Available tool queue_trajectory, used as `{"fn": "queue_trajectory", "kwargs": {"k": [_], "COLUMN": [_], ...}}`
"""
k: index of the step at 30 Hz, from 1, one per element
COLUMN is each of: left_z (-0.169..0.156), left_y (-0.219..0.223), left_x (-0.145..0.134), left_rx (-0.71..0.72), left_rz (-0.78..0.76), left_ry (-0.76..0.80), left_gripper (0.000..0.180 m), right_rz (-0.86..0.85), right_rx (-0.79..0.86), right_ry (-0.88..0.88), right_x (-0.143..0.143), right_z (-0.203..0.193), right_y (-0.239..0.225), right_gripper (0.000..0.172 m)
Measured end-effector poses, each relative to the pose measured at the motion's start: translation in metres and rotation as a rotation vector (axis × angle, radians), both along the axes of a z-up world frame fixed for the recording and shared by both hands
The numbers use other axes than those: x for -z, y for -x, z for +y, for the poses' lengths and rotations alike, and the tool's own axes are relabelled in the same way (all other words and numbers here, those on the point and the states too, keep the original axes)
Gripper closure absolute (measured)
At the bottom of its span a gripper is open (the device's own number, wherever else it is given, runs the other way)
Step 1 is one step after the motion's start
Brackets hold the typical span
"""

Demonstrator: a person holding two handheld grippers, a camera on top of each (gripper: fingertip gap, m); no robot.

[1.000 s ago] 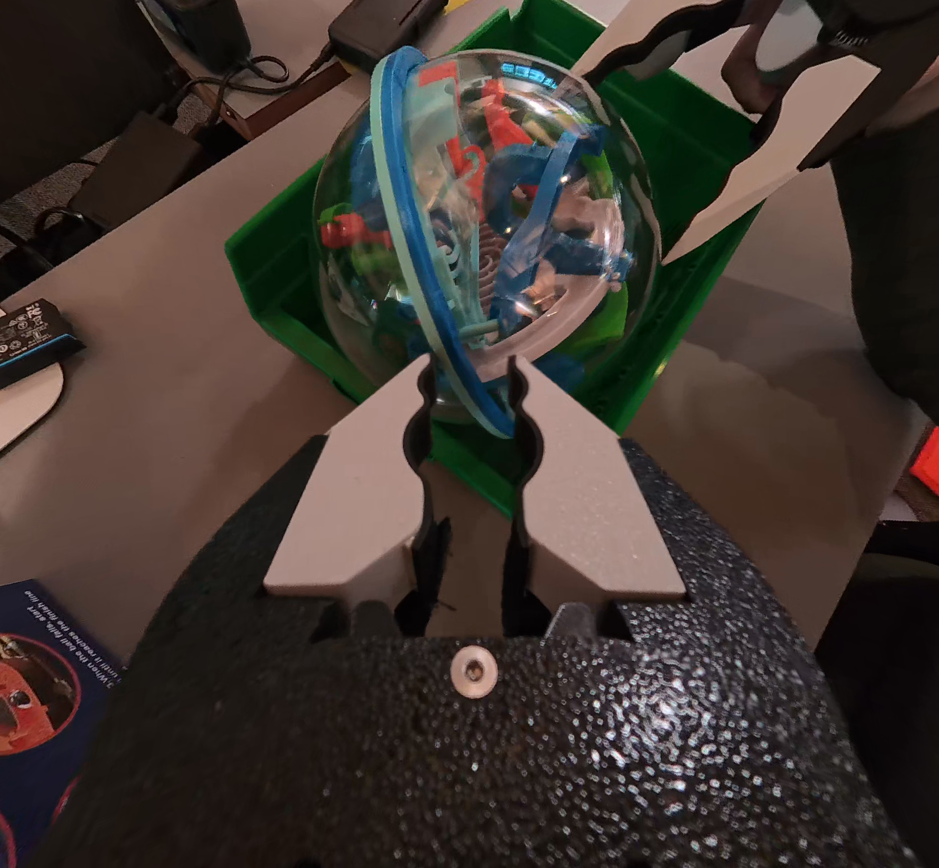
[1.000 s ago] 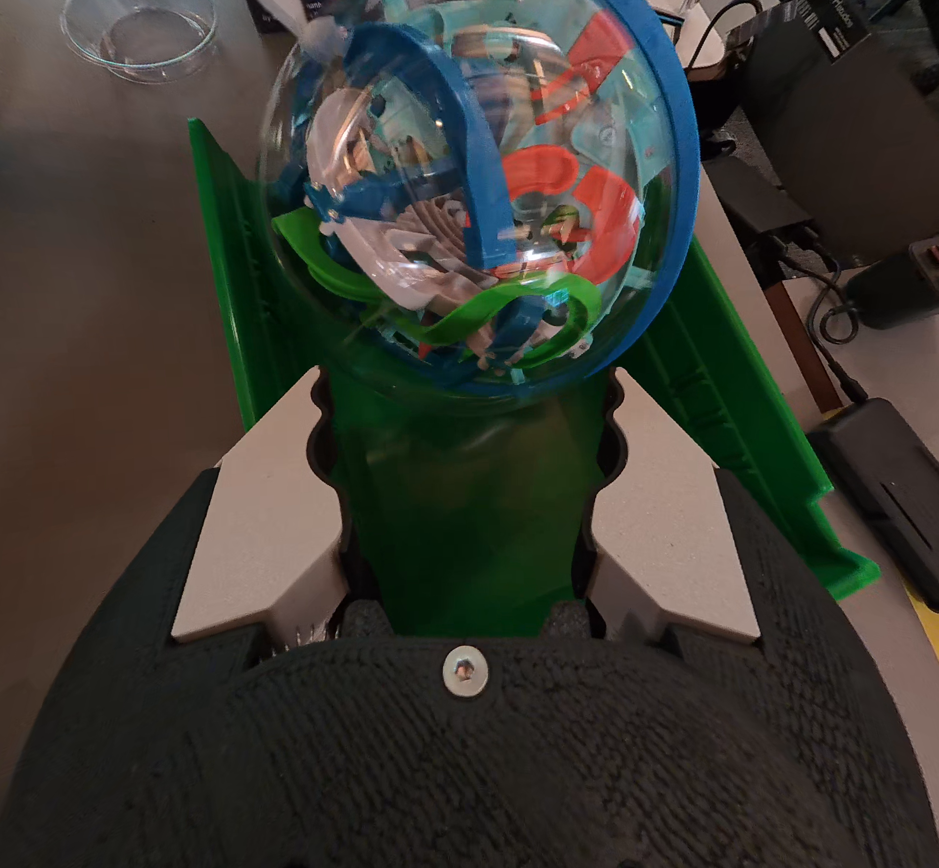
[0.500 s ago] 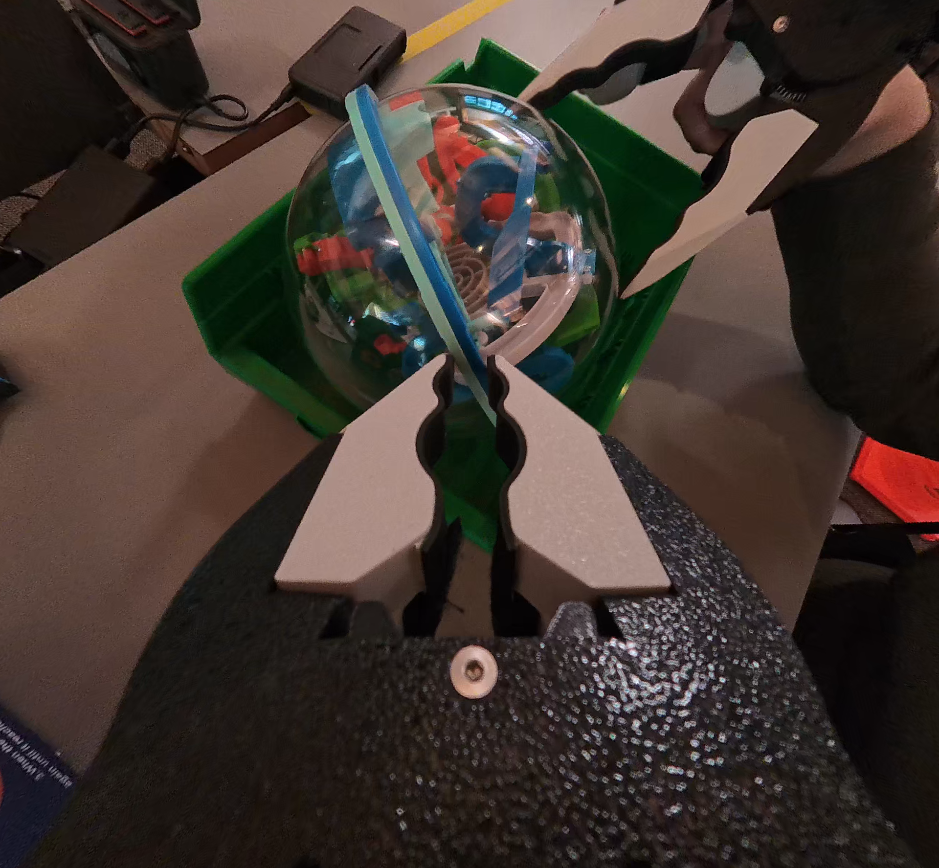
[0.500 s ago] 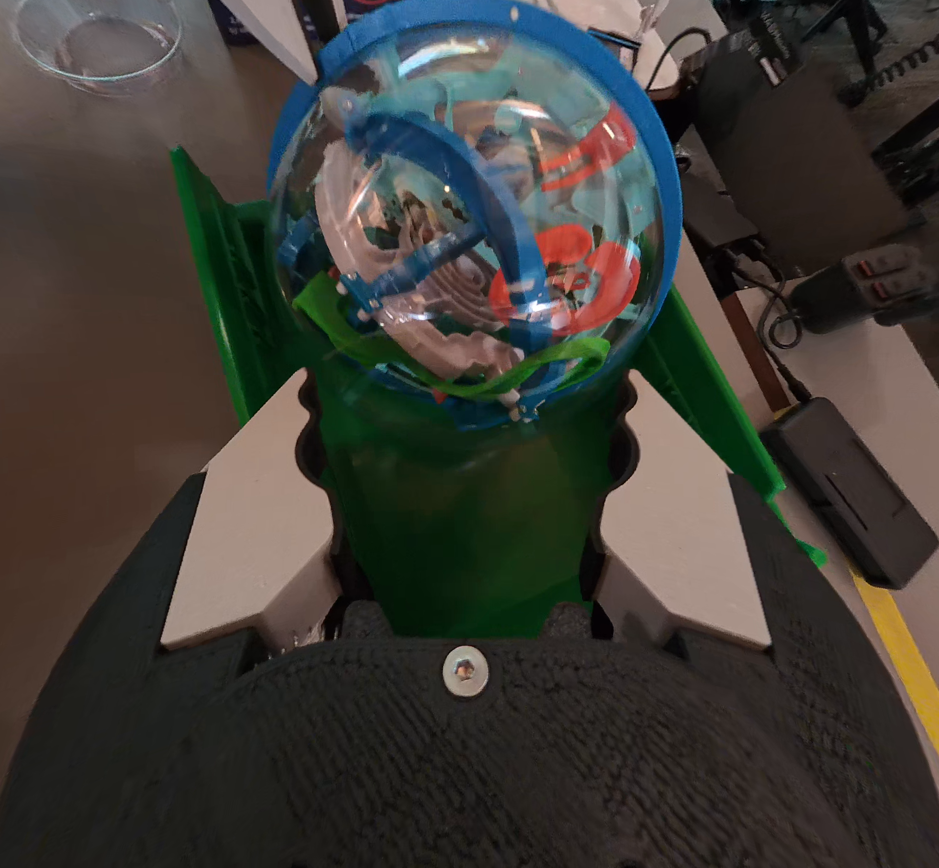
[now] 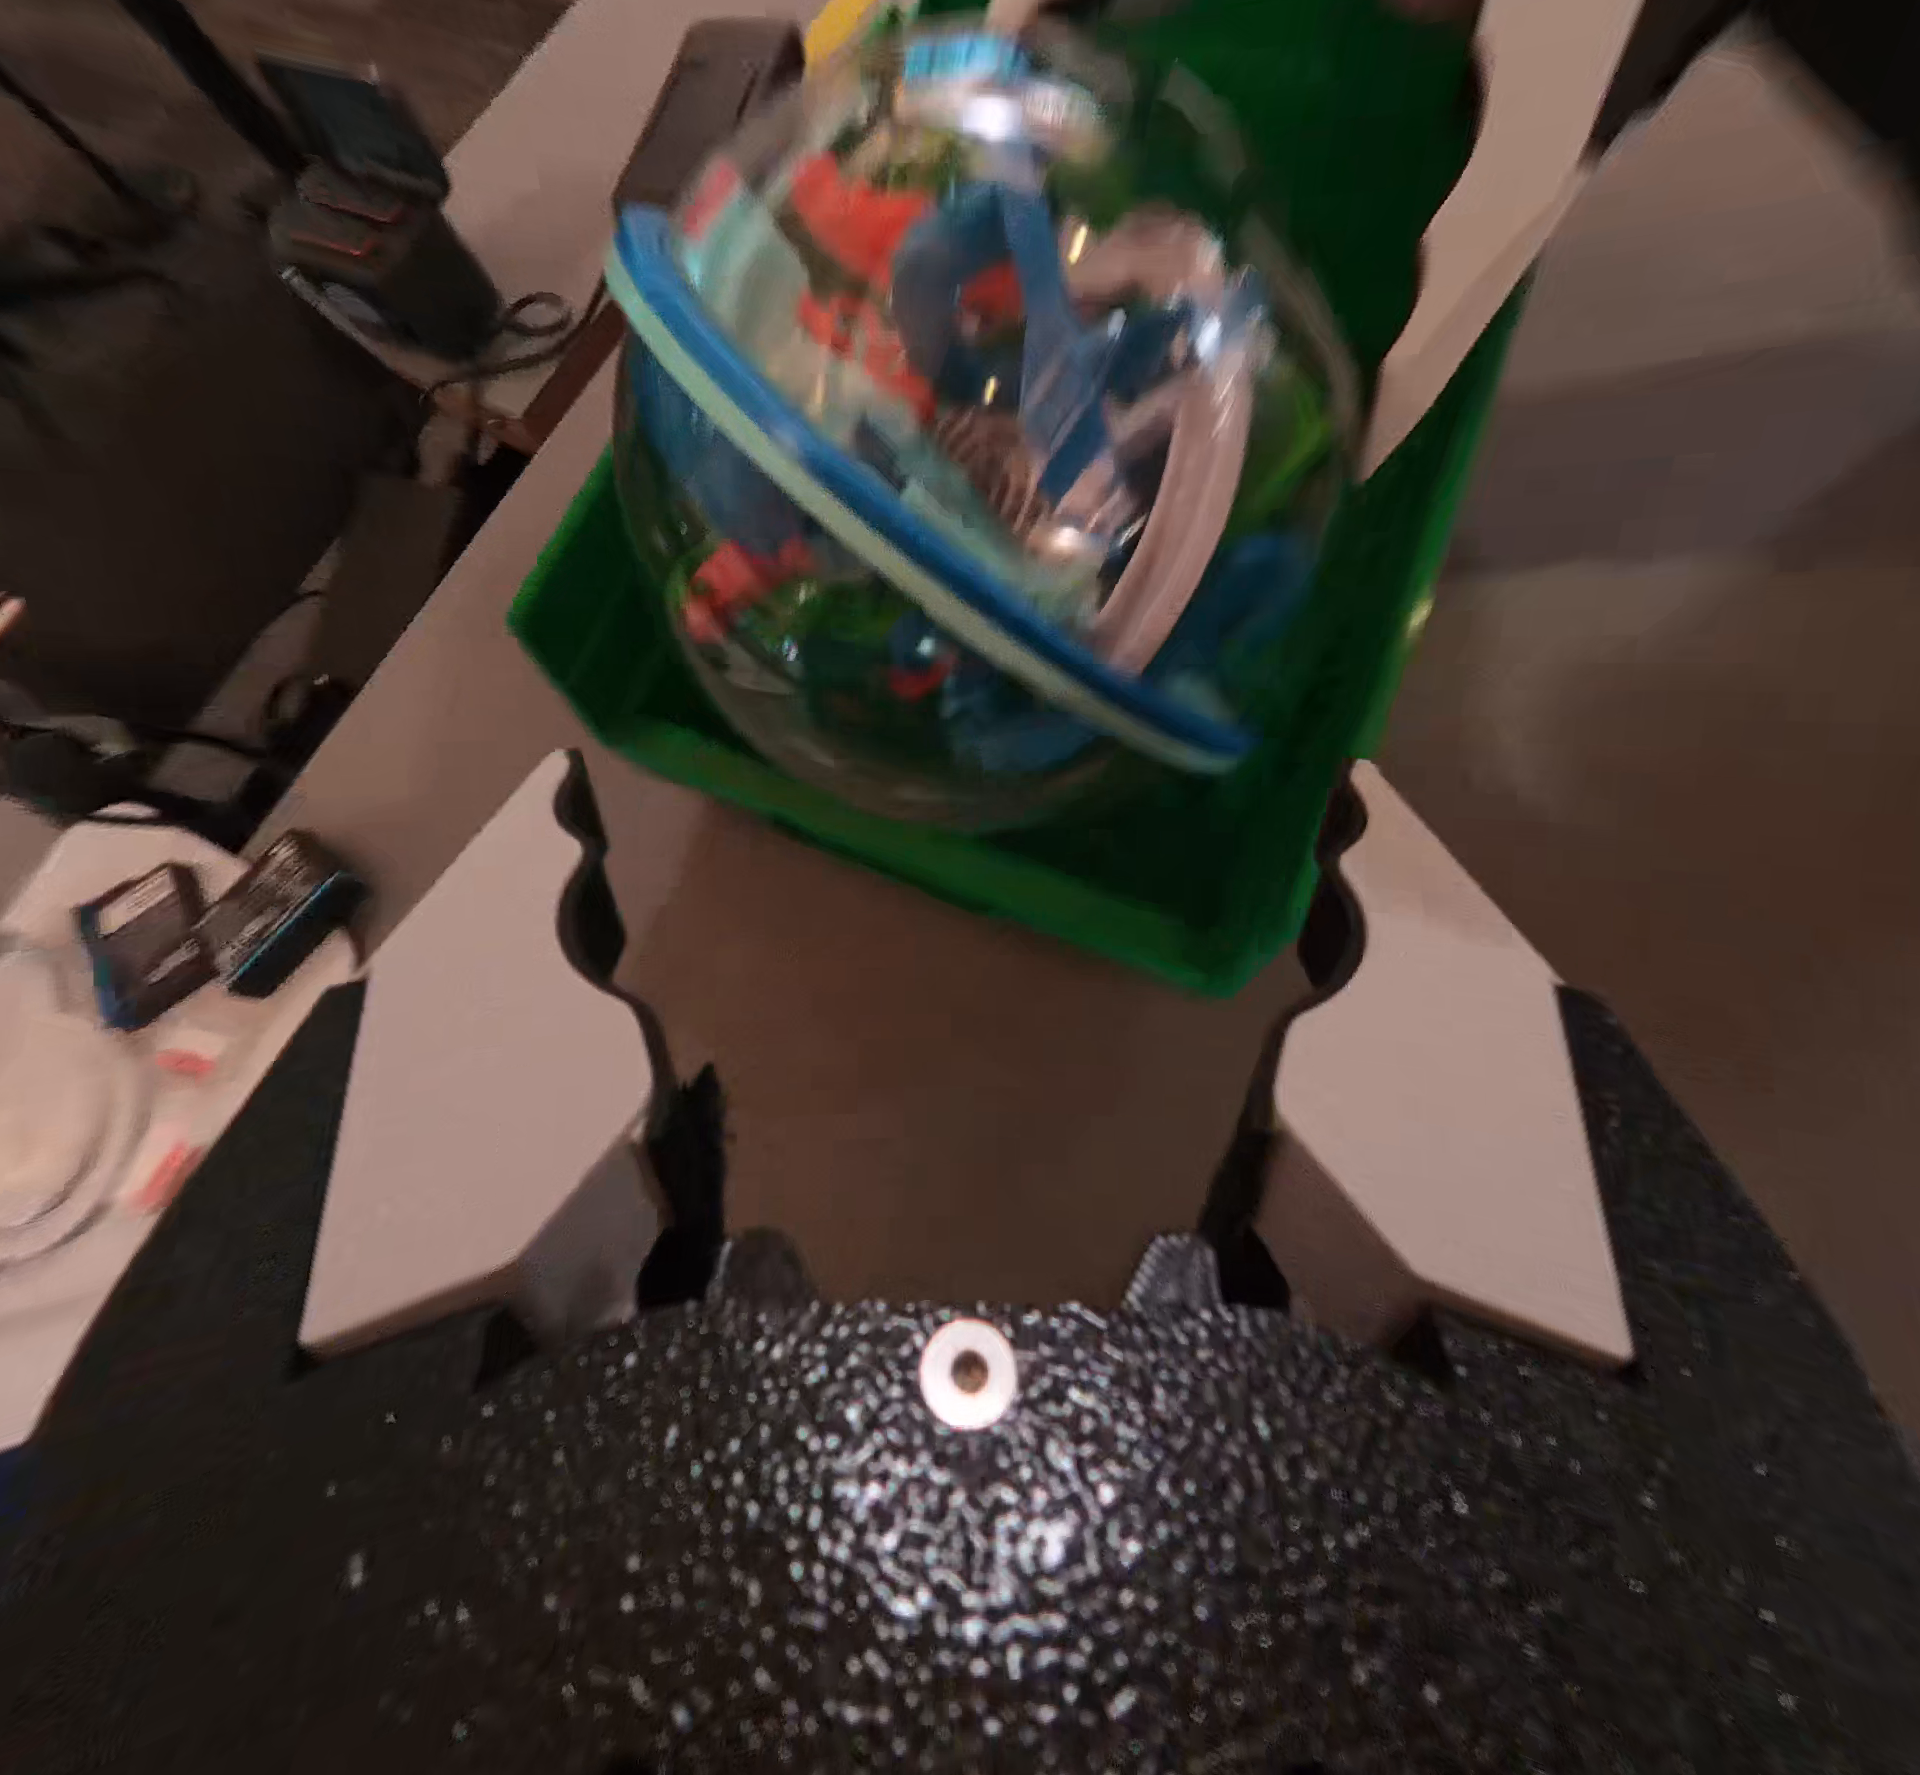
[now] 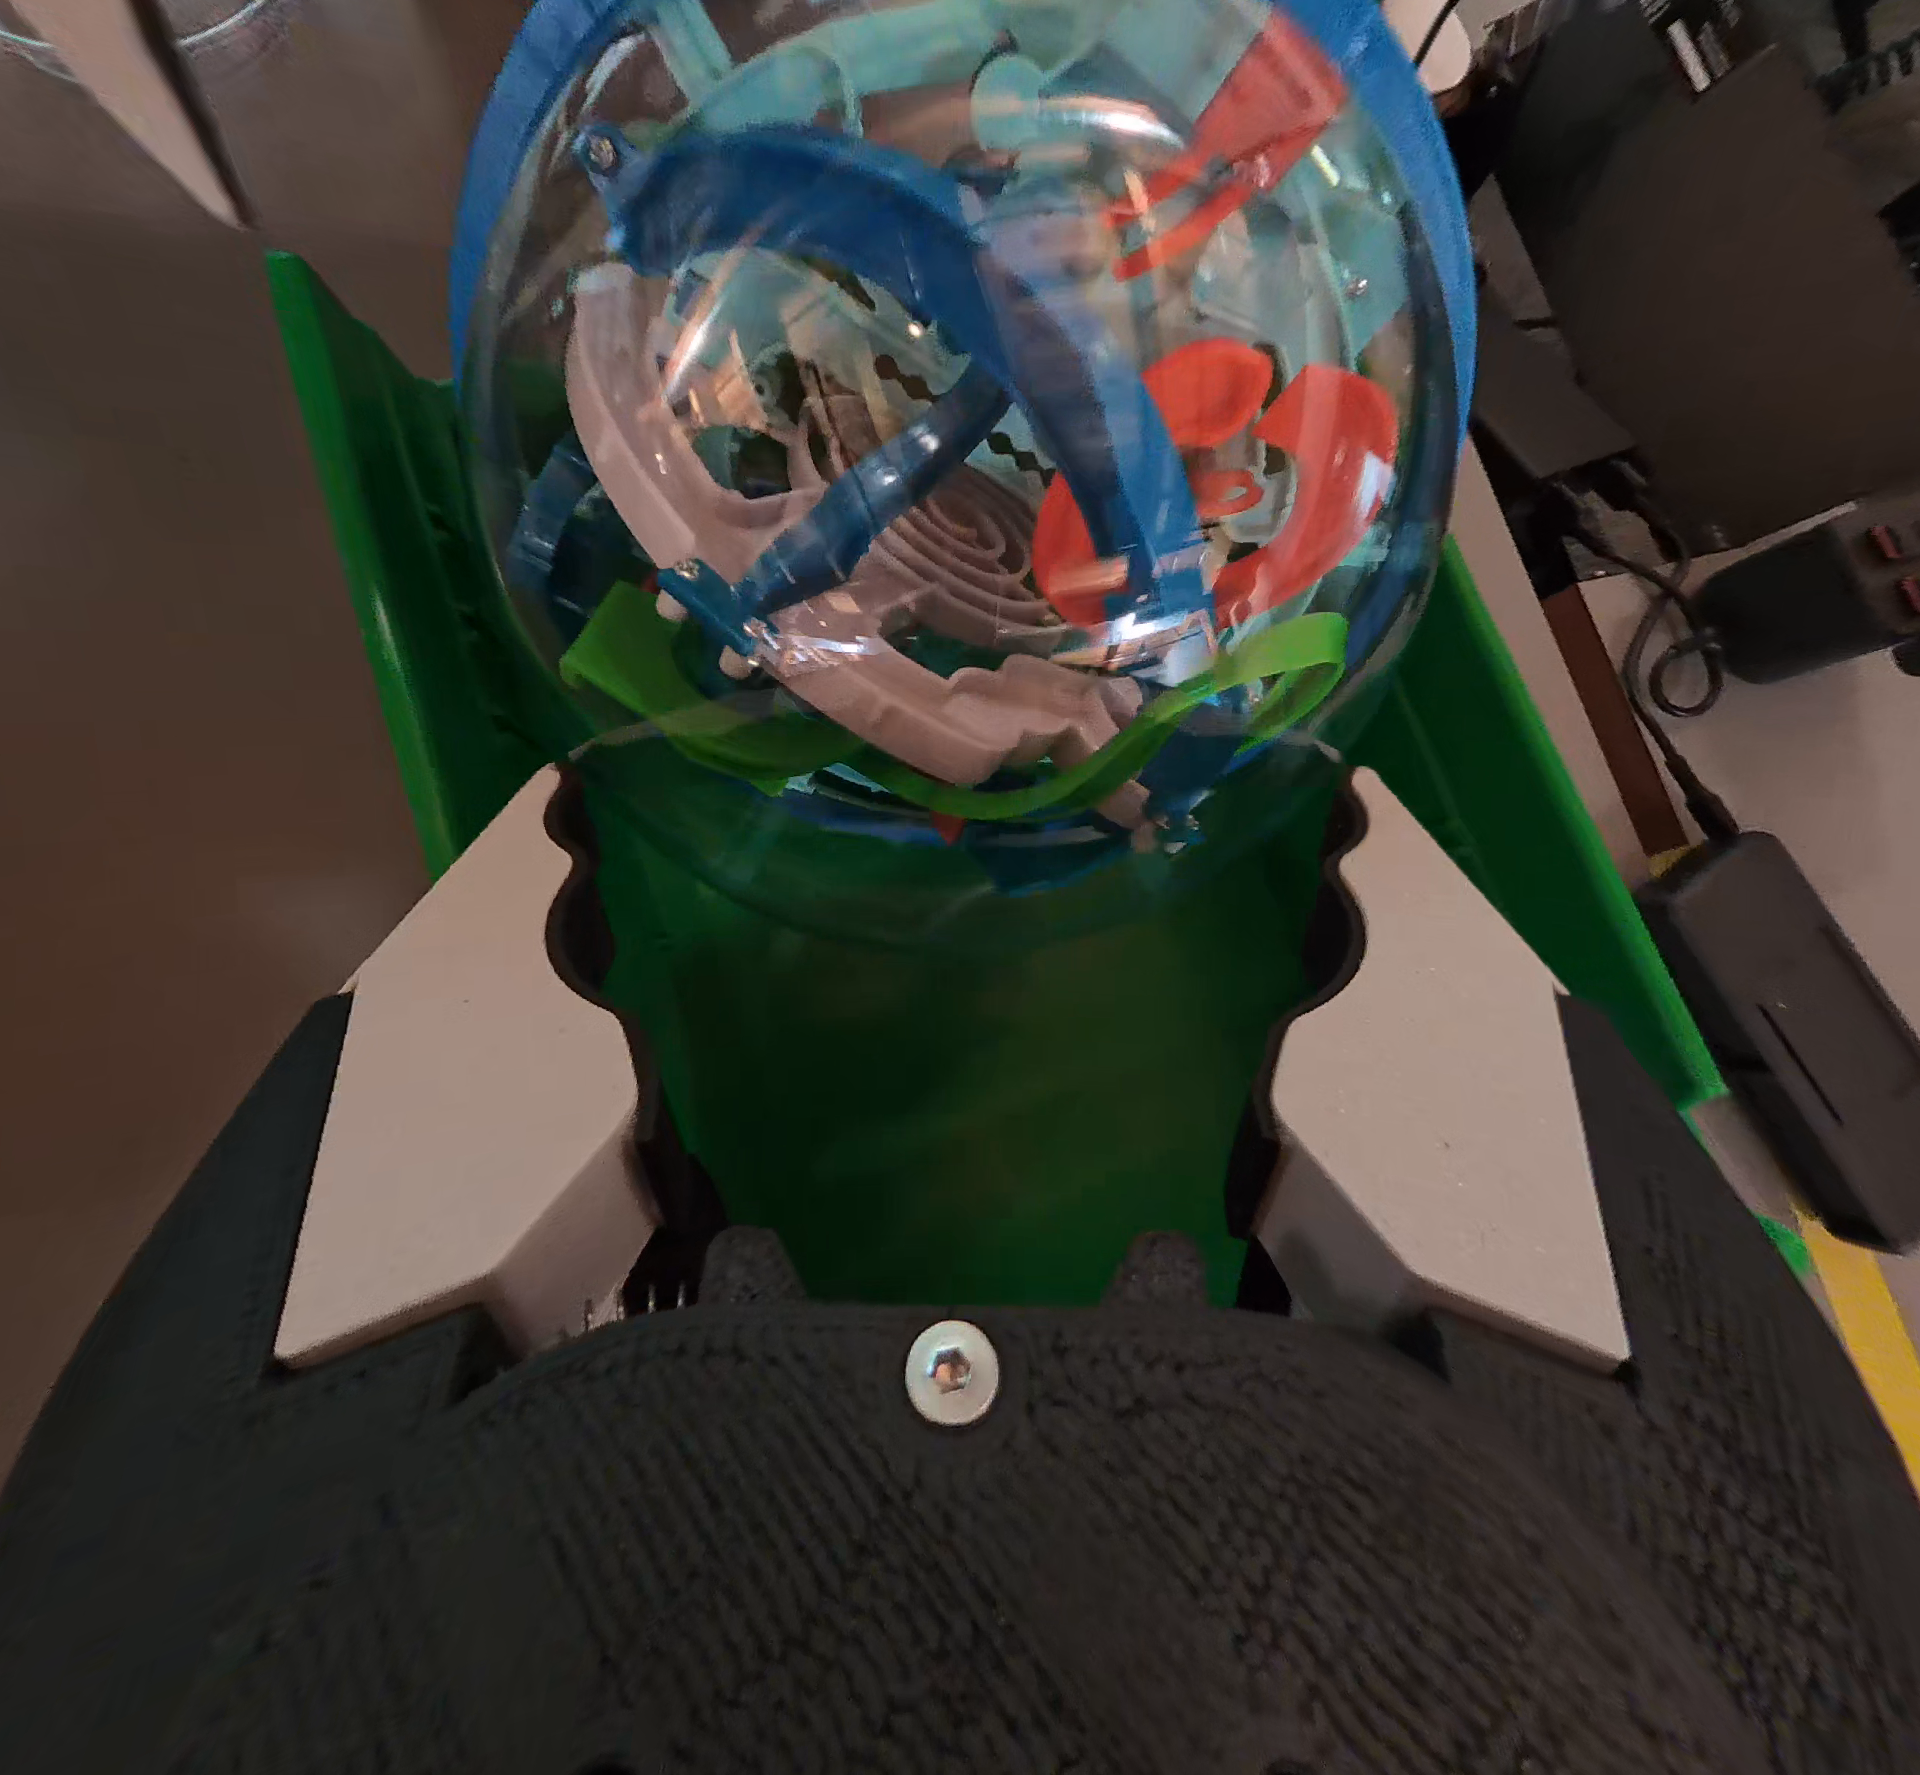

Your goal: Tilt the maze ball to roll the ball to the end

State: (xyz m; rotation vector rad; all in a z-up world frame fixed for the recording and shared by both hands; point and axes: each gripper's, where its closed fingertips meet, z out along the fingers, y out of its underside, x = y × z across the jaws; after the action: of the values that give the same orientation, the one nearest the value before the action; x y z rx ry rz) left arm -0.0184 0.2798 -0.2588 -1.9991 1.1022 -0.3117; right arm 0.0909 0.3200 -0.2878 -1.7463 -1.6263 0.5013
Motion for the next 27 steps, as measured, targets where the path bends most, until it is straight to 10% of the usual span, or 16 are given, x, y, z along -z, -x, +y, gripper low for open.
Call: {"fn": "queue_trajectory", "kwargs": {"k": [1,11,27], "left_z": [0.002,0.027,0.035], "left_y": [0.005,-0.005,-0.047], "left_x": [0.011,0.021,0.065], "left_rx": [-0.013,0.085,0.130], "left_rz": [0.060,-0.294,-0.084], "left_ry": [0.010,0.059,0.097], "left_gripper": [0.050,0.052,0.040], "right_rz": [-0.005,0.027,0.171], "right_rx": [0.000,-0.007,-0.002], "right_ry": [0.006,0.038,0.003], "right_x": [0.003,0.014,-0.026], "right_z": [0.001,0.008,0.007], "right_y": [0.001,0.004,0.002], "right_gripper": [0.033,0.026,0.032]}}
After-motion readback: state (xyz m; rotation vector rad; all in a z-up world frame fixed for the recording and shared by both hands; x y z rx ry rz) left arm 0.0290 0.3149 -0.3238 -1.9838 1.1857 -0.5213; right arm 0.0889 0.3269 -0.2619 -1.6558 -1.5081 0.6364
